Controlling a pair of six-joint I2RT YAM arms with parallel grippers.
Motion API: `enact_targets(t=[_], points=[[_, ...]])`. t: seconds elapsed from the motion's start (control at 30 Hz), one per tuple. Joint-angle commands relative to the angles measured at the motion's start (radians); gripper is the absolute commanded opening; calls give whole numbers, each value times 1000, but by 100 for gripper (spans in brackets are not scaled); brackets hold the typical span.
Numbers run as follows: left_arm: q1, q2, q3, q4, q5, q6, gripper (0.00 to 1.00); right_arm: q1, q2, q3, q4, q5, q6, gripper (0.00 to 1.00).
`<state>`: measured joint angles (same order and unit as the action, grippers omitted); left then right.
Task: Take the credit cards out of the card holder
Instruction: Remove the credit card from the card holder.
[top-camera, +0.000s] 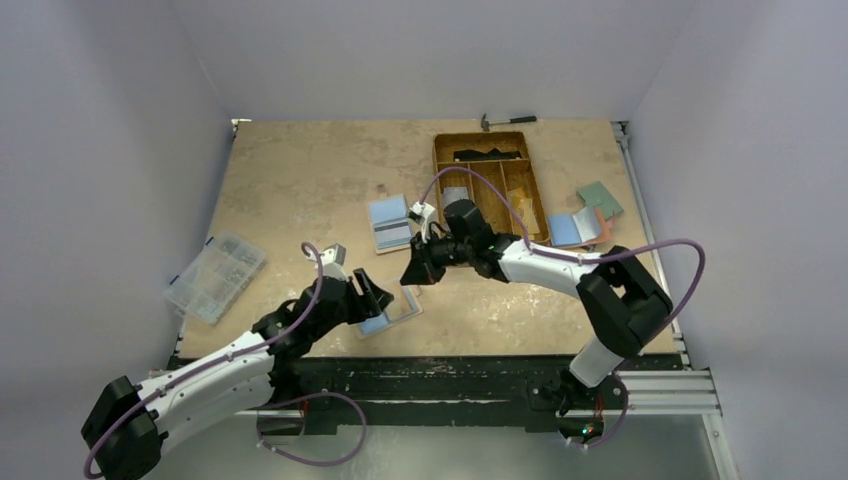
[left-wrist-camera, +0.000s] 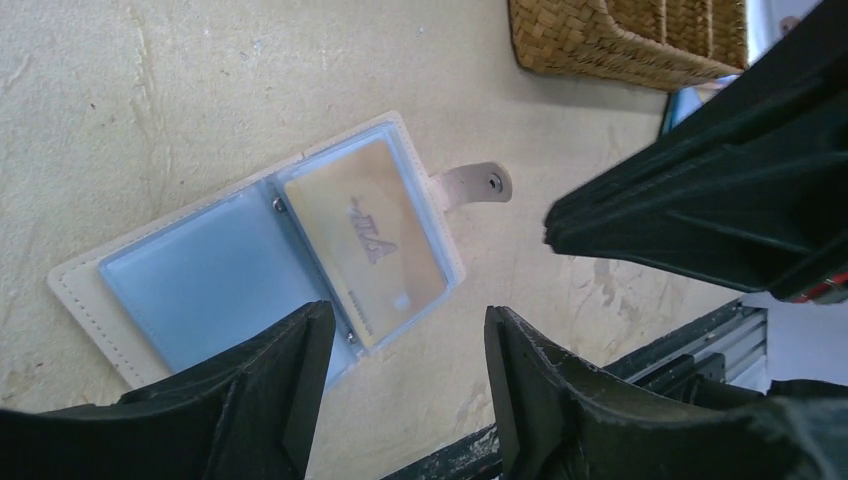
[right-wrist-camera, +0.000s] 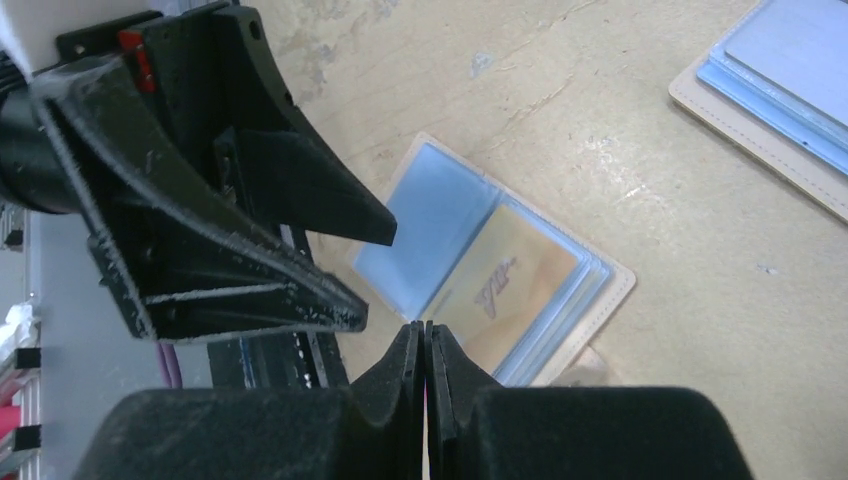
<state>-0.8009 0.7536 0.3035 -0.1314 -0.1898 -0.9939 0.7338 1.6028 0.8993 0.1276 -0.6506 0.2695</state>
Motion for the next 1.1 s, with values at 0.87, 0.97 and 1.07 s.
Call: enact_targets(t=[0.87,0.97,1.07], points=[[2,-22,-198,345,-47,-71,49,41,227,116,-80,97,35,27],[0,-19,-200,352,-52,-71,49,41,235,116,-82,95,37,27],[1,1,-201,356,-51,-75,45,41,246,116,-84,91,39,28]])
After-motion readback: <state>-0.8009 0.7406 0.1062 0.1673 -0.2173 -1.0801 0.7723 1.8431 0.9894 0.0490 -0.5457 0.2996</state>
